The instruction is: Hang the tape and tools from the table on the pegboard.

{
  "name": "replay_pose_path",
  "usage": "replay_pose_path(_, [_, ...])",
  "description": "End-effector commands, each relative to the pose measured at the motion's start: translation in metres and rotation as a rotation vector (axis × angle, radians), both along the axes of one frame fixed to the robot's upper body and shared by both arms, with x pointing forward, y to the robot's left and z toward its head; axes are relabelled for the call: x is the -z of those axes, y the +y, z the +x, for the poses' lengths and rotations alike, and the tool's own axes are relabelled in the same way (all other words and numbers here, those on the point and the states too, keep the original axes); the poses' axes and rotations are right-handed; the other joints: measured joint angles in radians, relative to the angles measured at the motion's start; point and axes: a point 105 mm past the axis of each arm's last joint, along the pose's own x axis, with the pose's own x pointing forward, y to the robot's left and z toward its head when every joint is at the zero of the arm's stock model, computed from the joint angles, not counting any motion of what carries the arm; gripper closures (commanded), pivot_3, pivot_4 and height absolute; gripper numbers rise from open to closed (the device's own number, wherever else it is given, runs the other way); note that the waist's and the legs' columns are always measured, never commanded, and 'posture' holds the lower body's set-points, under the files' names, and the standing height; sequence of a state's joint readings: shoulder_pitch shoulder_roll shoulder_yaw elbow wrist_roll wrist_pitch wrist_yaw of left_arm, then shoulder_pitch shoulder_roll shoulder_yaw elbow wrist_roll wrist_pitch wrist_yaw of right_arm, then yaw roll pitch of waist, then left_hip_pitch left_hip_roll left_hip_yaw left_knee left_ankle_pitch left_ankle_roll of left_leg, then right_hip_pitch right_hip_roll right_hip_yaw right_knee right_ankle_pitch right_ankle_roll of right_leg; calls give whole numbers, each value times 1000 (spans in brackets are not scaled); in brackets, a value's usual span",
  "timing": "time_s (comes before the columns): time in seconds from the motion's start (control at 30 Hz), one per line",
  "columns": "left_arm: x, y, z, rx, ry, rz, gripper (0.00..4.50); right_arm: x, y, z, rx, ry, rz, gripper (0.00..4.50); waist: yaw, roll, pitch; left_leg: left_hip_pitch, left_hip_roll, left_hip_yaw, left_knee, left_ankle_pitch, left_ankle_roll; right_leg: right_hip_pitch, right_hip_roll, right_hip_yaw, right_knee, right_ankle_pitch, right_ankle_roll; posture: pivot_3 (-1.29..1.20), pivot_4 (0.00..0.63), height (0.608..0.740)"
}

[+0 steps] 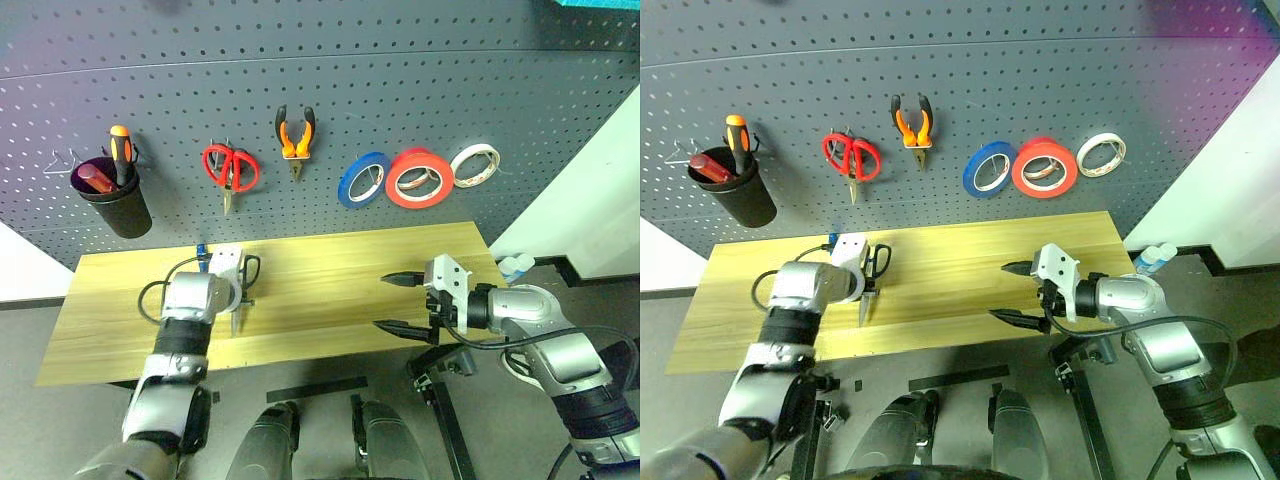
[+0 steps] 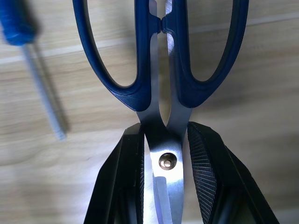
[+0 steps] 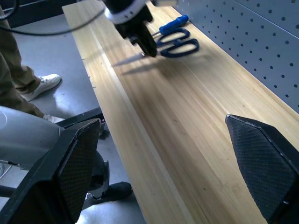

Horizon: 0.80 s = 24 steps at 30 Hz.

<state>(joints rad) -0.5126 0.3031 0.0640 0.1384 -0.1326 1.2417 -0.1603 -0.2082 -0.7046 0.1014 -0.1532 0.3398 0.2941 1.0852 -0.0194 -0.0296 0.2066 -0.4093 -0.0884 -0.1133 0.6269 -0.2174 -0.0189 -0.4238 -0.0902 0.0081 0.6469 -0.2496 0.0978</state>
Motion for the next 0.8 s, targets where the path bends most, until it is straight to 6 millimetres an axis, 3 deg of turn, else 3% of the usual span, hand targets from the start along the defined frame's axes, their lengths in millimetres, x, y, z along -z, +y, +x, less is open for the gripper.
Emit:
replay_pose_path(0.03, [-35, -6, -5, 166, -169, 5, 3474, -14, 4, -7, -46, -60, 6, 0, 3, 1, 0, 0, 0, 0, 0, 0, 0, 0, -1, 1, 0, 0, 0, -58, 203, 740])
replay_pose_path(0.17, [-43, 2, -17, 287, -268, 58, 3474, -19, 11, -8, -60, -89, 17, 0, 6, 1, 1, 0, 0, 0, 0, 0, 0, 0, -2, 1, -1, 0, -1, -43, 197, 740])
replay_pose_path(0.43, [-79, 2, -51, 574, -669, 8, 3474, -48, 14, -2, -35, -219, 82, 0, 11, 3, 2, -2, 0, 1, -2, -1, 1, 0, -4, 2, -7, -2, -4, -23, 184, 740])
replay_pose_path(0.57, [-95, 8, -53, 557, -791, -80, 3474, -54, 11, -5, -37, -239, 82, 0, 23, 3, 2, -2, 0, 1, -4, -1, 2, 1, -4, 1, -13, -2, -5, -23, 178, 740])
replay_pose_path(0.8, [-146, 15, -45, 489, -1072, -201, 3474, -73, 12, -7, -53, -311, 100, 0, 33, 3, 1, -3, 0, 1, -4, -2, 4, 2, -3, 1, -15, 0, -2, -31, 161, 740])
